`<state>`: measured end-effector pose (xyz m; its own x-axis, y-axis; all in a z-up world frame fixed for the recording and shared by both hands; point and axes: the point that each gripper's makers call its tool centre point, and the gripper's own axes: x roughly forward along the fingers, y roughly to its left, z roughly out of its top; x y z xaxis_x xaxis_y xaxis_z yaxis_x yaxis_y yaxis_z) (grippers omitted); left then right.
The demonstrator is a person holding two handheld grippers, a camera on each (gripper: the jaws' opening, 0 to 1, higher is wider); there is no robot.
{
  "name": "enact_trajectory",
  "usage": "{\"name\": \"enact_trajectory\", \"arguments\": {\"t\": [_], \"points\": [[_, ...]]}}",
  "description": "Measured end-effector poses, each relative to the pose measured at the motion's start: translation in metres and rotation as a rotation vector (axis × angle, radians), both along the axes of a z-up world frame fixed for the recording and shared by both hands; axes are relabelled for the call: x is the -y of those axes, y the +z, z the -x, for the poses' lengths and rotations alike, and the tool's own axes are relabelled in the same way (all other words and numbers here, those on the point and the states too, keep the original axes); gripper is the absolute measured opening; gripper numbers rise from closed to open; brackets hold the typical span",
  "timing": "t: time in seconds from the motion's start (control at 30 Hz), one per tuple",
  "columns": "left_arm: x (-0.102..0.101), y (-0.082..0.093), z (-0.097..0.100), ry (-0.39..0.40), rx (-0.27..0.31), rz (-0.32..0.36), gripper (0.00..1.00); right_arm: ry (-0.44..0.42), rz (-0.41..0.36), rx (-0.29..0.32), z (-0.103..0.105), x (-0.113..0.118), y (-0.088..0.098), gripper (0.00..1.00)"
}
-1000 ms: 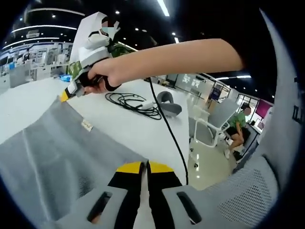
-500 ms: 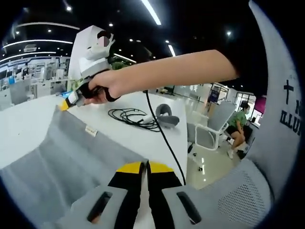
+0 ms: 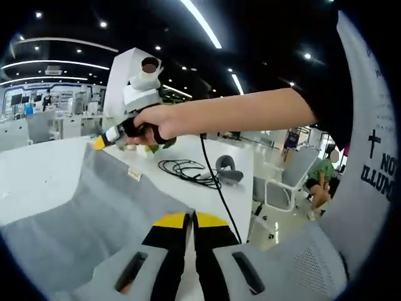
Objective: Fold the towel on the table until its edges align and the towel forms a compact rectangular stack.
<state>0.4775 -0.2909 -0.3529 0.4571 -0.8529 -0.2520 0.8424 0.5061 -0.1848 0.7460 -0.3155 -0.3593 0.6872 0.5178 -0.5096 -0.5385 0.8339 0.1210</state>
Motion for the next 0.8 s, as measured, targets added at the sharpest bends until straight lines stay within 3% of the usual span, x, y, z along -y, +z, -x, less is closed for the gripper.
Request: {"name": "enact_trajectory", "arguments": {"t": [0.2,0.27,0.33,0.43,0.8], "points": [[-0.030,0.011,-0.007,0.055,0.018,0.003,0.04,0.004,-0.038,0.001,0.012,-0.027,0.017,0.00],[-0.041,0.018,-0.009,0.077,0.025,0.009,0.04,0.011,-0.040,0.010,0.005,-0.034,0.019,0.00],[-0.056,0.020,-0.013,0.118,0.050,-0.031,0.04,0.001,-0.033,0.036,0.004,-0.041,0.027,0.00],[-0.073,0.024,-0.014,0.148,0.048,-0.017,0.04,-0.005,-0.053,0.051,0.016,-0.056,0.041,0.00],[-0.151,0.052,-0.017,0.305,0.093,-0.017,0.04,0.008,-0.087,0.080,0.007,-0.101,0.063,0.00]]}}
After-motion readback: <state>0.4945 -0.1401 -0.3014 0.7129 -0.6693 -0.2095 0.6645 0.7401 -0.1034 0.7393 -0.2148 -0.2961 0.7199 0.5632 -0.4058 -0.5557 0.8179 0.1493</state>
